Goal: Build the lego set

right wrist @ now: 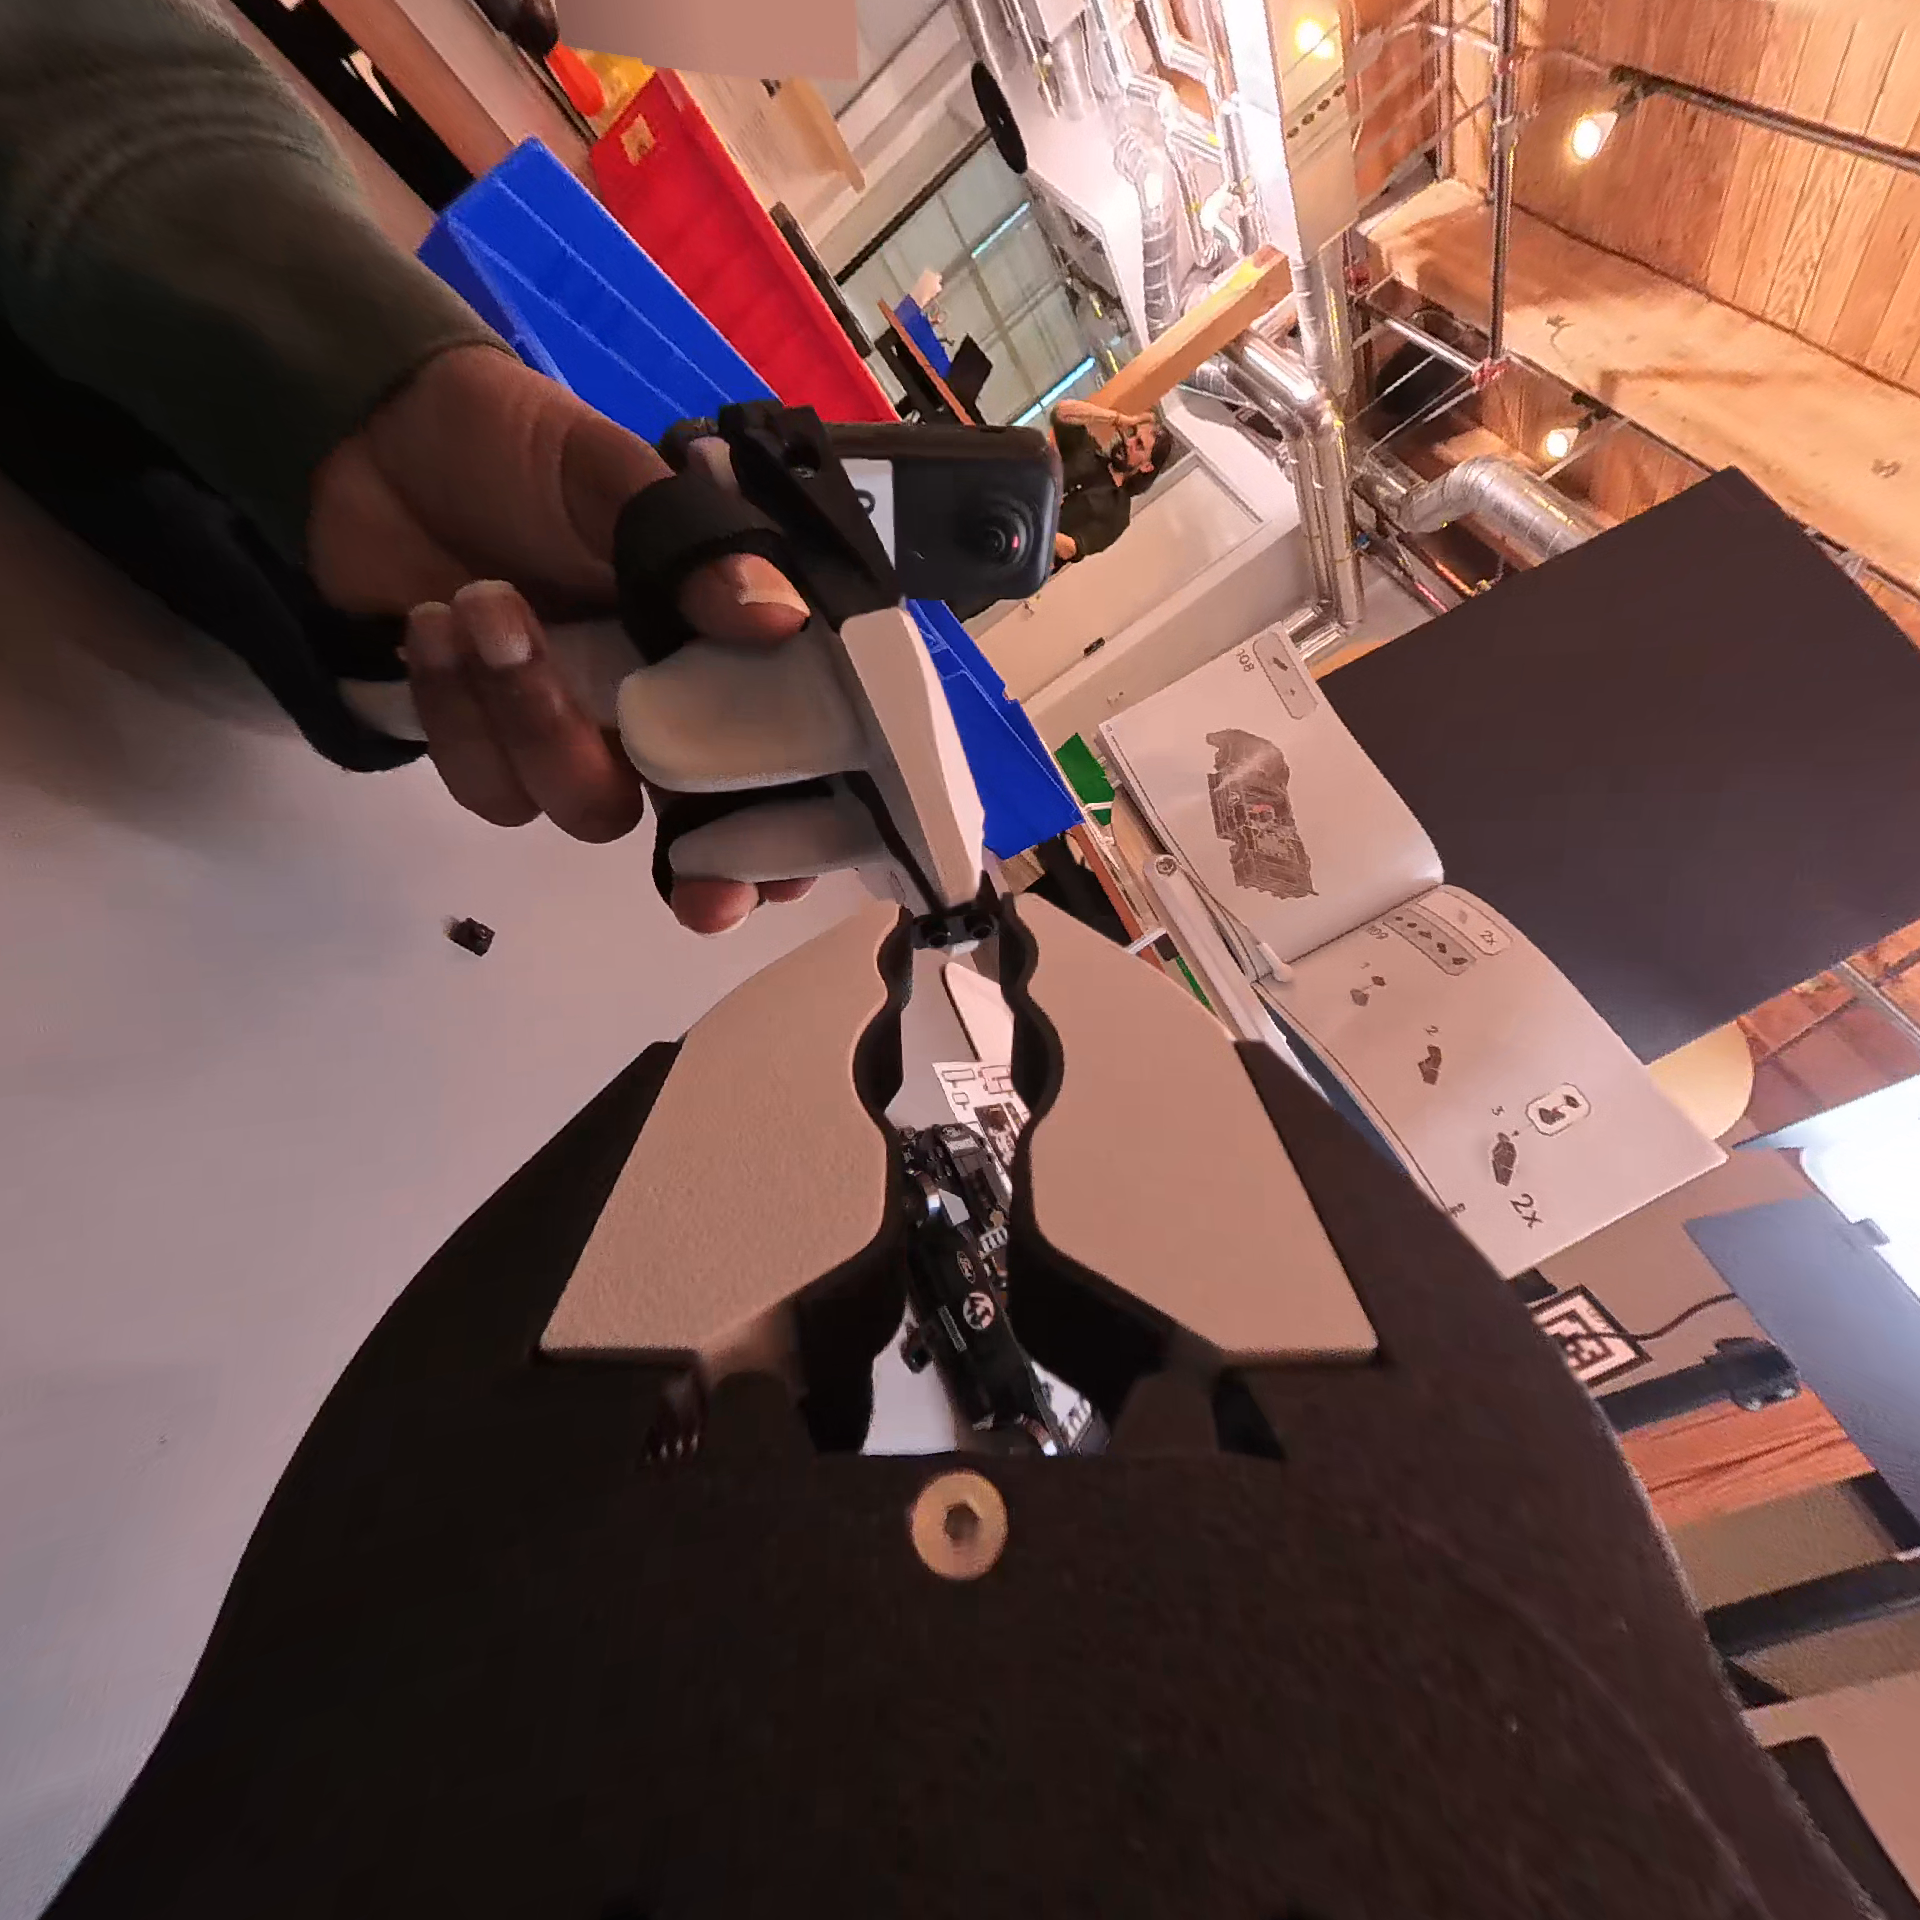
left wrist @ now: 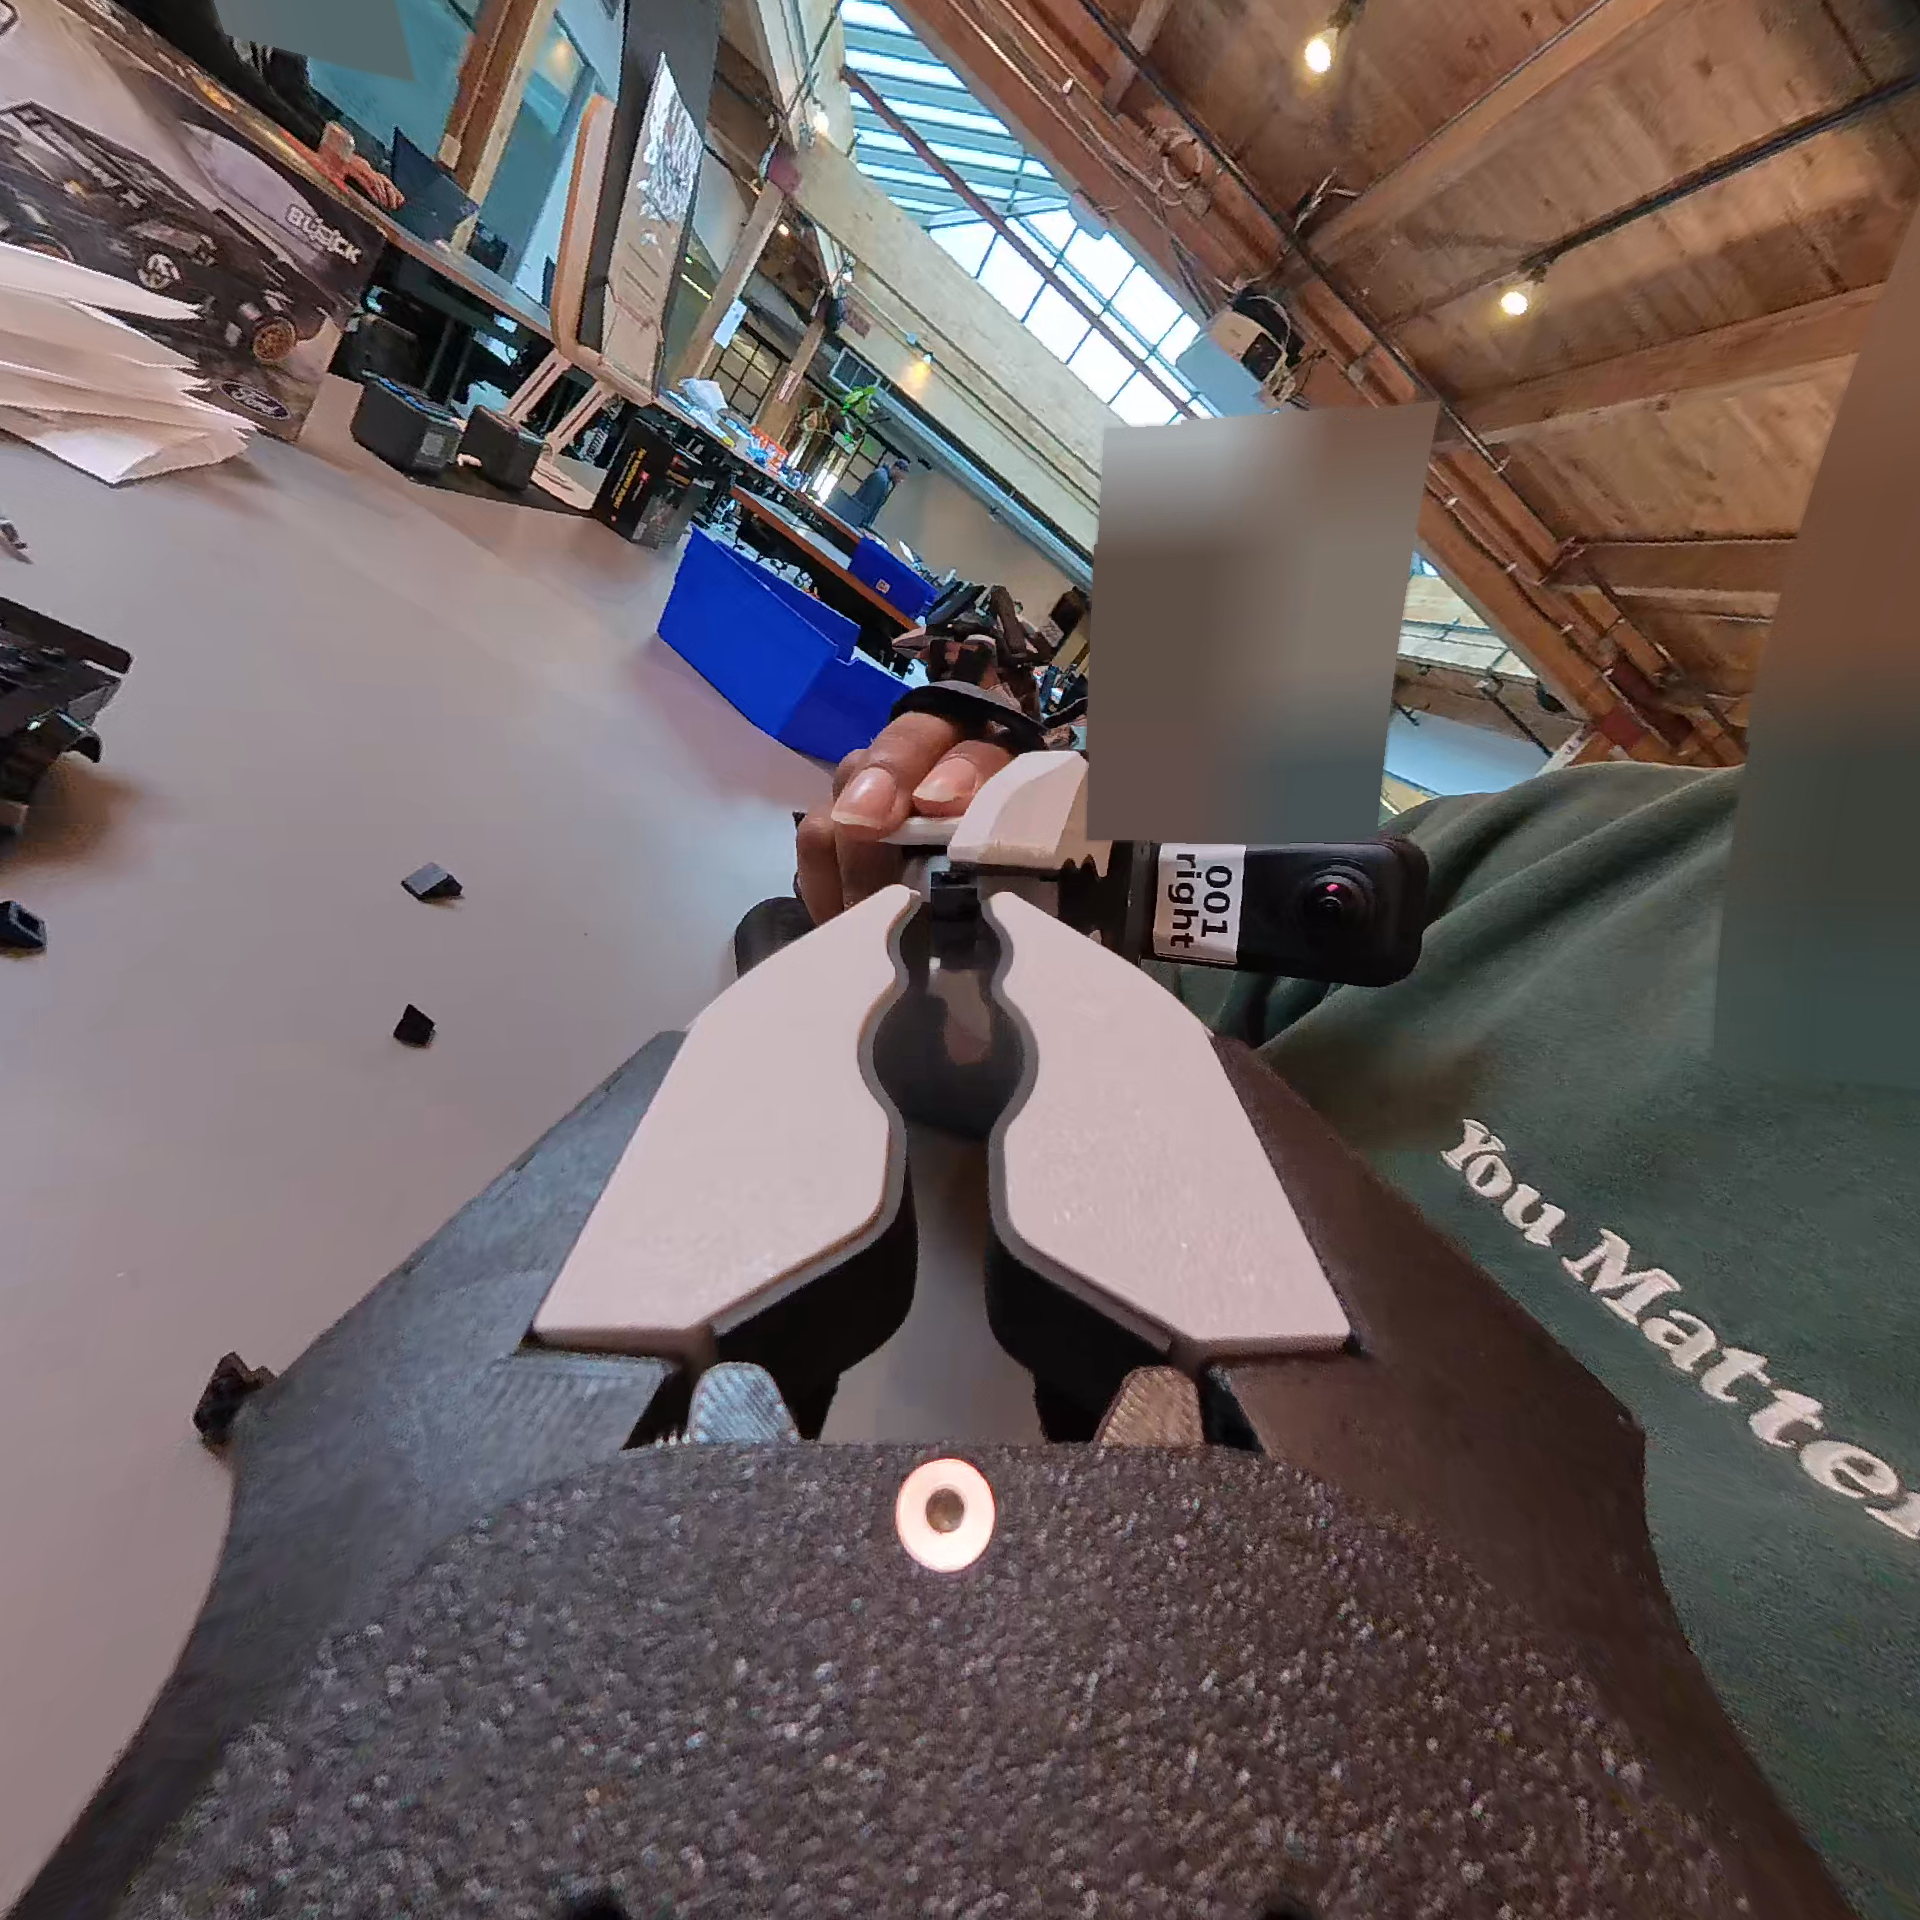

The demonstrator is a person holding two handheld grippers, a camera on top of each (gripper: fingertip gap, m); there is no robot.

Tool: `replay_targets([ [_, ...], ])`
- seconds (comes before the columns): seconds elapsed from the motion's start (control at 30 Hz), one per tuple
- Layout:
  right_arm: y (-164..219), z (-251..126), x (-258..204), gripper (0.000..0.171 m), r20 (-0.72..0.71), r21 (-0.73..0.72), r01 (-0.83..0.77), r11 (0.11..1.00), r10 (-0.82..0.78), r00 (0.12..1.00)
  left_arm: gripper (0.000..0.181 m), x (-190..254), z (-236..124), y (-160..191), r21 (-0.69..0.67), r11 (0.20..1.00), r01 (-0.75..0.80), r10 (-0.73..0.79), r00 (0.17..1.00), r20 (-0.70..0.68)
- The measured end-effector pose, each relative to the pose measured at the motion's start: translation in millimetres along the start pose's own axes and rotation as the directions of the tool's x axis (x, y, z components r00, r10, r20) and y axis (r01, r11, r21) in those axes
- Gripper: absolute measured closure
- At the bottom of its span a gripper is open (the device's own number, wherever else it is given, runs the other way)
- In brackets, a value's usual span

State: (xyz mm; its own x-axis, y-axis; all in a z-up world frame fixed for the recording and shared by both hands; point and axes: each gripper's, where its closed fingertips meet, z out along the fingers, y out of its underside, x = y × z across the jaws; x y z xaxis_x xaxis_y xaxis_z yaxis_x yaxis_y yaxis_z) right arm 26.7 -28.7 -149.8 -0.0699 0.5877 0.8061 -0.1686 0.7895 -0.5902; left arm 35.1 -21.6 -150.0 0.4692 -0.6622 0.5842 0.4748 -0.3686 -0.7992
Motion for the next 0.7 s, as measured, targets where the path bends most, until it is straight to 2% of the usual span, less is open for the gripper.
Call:
replay_targets([
  [0.2, 0.5, 1.2, -2.1, 0.155, 0.011, 0.001, -0.021, 1.0, 0.021, 1.0, 0.173, -1.1, -1.0, 1.4, -0.013, 1.0, -0.02, 0.02, 1.0, 0.006],
  [0.33, 0.6, 1.1, -6.2, 0.154, 0.104, 0.005, -0.212, 0.977, 0.211, 0.972, 0.173, -3.4, -2.7, 4.9, -0.051, 0.994, -0.1, 0.101, 0.995, 0.025],
  [0.4, -0.8, 0.1, -10.2, 0.152, 0.188, 0.003, -0.351, 0.936, 0.344, 0.92, 0.173, -3.6, -4.5, 7.2, -0.085, 0.982, -0.171, 0.174, 0.984, 0.036],
  [0.53, -4.2, -6.0, -17.4, 0.151, 0.37, -0.045, -0.61, 0.791, 0.58, 0.725, 0.173, -2.6, -6.5, 15.0, -0.156, 0.939, -0.305, 0.314, 0.949, 0.035],
  [0.6, -5.1, -8.7, -19.9, 0.152, 0.424, -0.079, -0.677, 0.732, 0.639, 0.642, 0.173, -0.6, -5.9, 19.0, -0.181, 0.917, -0.355, 0.365, 0.931, 0.024],
  [0.7, -6.6, -11.2, -19.8, 0.154, 0.456, -0.097, -0.721, 0.686, 0.675, 0.58, 0.173, 1.5, -4.6, 21.8, -0.194, 0.901, -0.388, 0.398, 0.917, 0.016],
])
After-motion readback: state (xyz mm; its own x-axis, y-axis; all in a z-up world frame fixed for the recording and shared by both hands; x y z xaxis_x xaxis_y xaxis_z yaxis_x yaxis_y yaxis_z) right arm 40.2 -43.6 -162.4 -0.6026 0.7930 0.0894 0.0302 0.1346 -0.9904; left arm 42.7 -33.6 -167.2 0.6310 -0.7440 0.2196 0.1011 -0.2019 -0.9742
